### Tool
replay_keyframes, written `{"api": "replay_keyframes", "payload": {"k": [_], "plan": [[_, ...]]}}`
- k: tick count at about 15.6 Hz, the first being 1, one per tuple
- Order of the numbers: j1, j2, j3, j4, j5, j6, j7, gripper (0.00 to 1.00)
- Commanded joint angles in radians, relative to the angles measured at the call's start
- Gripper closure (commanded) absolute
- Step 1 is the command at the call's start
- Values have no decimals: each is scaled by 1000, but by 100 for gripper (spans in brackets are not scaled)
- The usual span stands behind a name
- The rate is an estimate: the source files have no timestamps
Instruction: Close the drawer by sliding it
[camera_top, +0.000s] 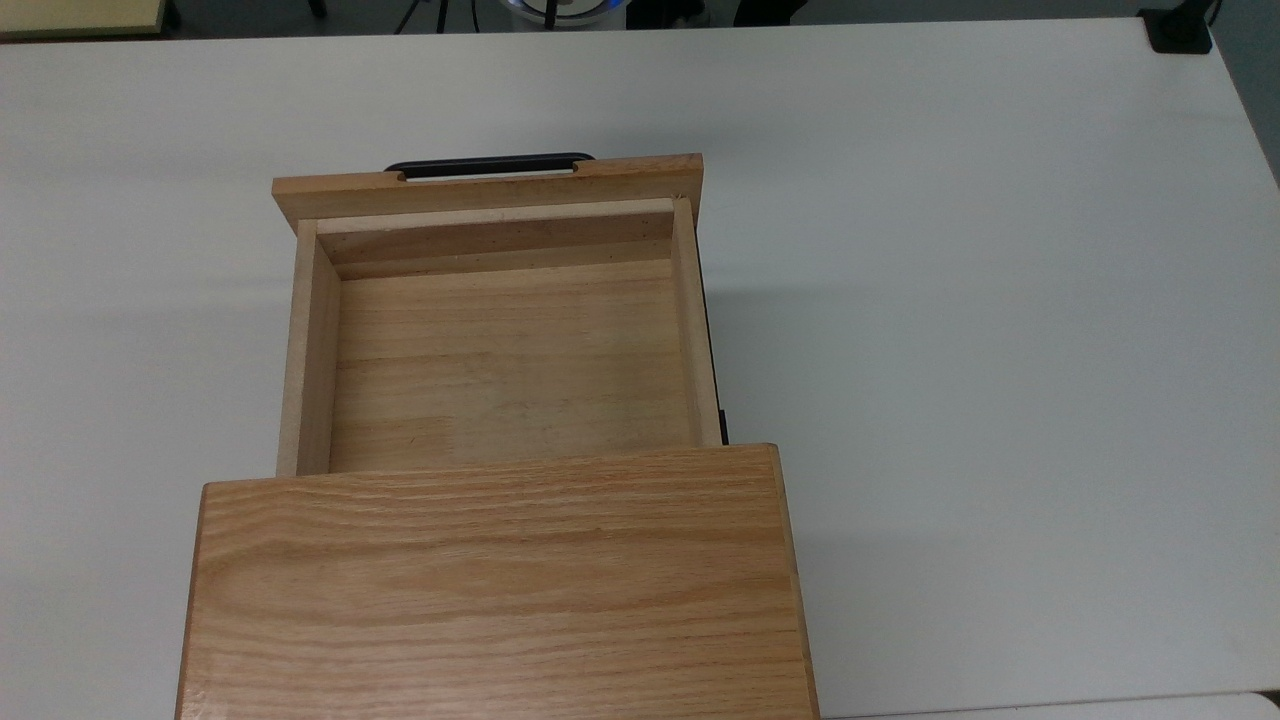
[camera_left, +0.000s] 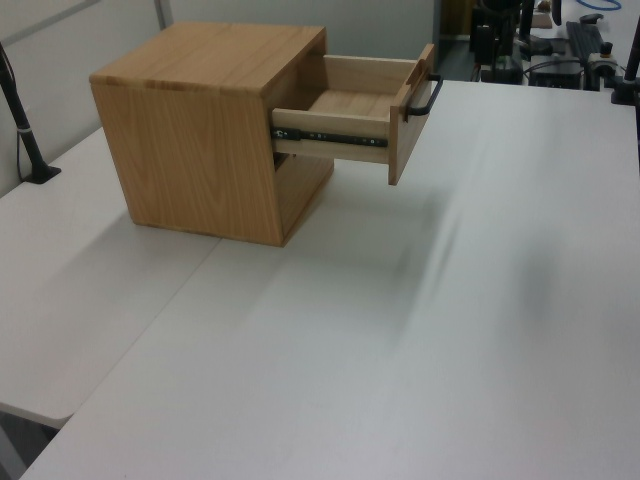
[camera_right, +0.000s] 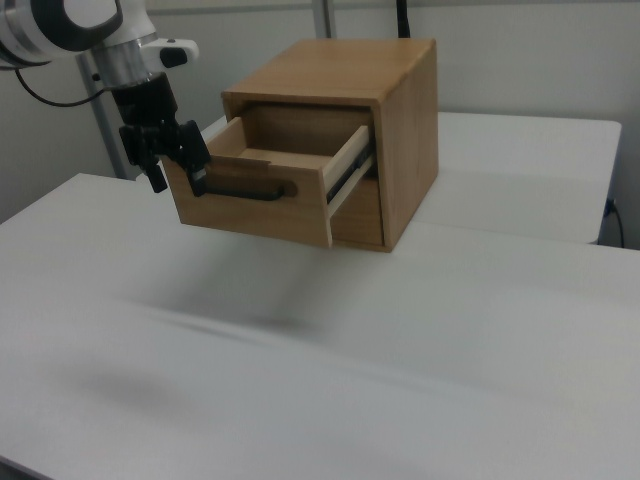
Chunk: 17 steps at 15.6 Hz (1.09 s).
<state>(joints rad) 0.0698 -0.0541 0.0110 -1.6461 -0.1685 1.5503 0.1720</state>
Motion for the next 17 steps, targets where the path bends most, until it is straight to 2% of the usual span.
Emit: {"api": "replay_keyframes", "payload": {"k": [1, 4, 5, 12, 13, 15, 17], "plan": [[5, -1, -13, 23, 21, -55, -63, 0], [7, 0, -13, 23, 24, -55, -65, 0], [5, 0, -13, 23, 29, -55, -68, 3], [2, 5, -14, 23, 72, -46, -100, 75], [2, 8, -14, 23, 76, -42, -101, 79], [2, 17, -23, 23, 87, -33, -106, 81], [1, 36, -28, 25, 124, -9, -161, 85]]}}
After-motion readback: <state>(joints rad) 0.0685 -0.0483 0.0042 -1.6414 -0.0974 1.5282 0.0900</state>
